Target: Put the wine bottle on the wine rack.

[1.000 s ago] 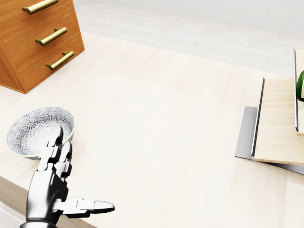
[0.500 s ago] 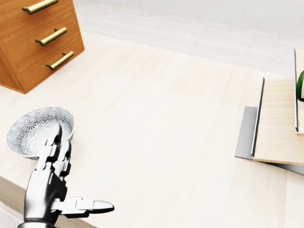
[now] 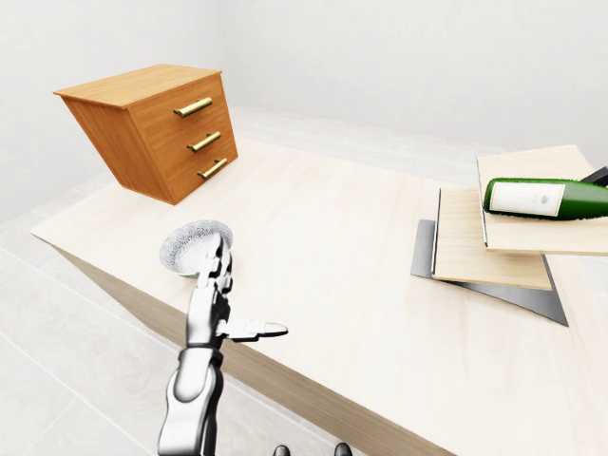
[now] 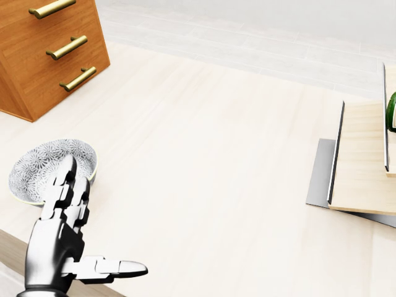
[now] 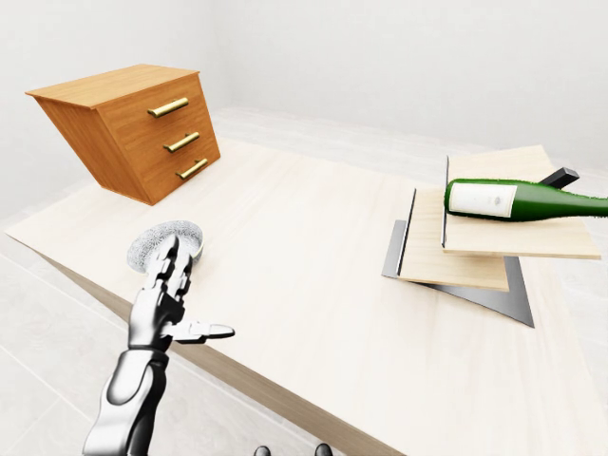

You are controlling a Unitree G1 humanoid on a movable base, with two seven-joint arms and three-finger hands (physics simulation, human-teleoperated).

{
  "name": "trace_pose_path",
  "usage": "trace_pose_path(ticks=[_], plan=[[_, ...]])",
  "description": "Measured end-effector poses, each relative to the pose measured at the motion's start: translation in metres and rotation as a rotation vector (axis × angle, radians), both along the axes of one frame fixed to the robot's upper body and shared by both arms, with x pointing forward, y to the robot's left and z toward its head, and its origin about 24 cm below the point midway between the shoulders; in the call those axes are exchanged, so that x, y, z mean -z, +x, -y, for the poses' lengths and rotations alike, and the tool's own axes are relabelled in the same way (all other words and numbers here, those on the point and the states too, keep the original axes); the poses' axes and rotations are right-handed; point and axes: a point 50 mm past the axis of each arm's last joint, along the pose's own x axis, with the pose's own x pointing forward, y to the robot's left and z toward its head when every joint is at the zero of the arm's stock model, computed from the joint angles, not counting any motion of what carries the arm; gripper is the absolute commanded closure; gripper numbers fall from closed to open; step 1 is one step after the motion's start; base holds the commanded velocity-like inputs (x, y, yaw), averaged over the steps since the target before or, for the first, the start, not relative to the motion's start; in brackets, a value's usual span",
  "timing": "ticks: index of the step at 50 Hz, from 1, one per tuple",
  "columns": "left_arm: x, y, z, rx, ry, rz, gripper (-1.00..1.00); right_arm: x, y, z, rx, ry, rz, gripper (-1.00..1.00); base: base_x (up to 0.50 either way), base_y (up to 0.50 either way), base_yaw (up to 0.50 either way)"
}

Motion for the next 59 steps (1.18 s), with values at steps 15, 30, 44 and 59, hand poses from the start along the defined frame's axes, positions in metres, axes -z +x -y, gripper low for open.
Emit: trace_pose_path(ticks=[15,30,44,59], plan=[[-0.021,-0.008,0.001,0.002,0.002,0.072,-1.0,-0.029,-0.006,-0.039,-0.131,-0.02,0.121,-1.0,0.0,0.0,0.0],[-0.035,-0.016,-0.003,-0.007,0.005,0.13,-1.0,-0.048,-0.012,-0.08,-0.295,-0.057,0.166,-1.0,0.0,0.0,0.0],[-0.035,-0.019,-0.005,-0.013,0.004,0.131,-1.0,-0.061,-0.026,-0.114,-0.456,-0.168,0.2,-1.0,0.0,0.0,0.0],[-0.037,-0.021,-0.007,-0.019,0.002,0.136,-1.0,-0.076,-0.048,-0.147,-0.602,-0.294,0.225,-1.0,0.0,0.0,0.0]])
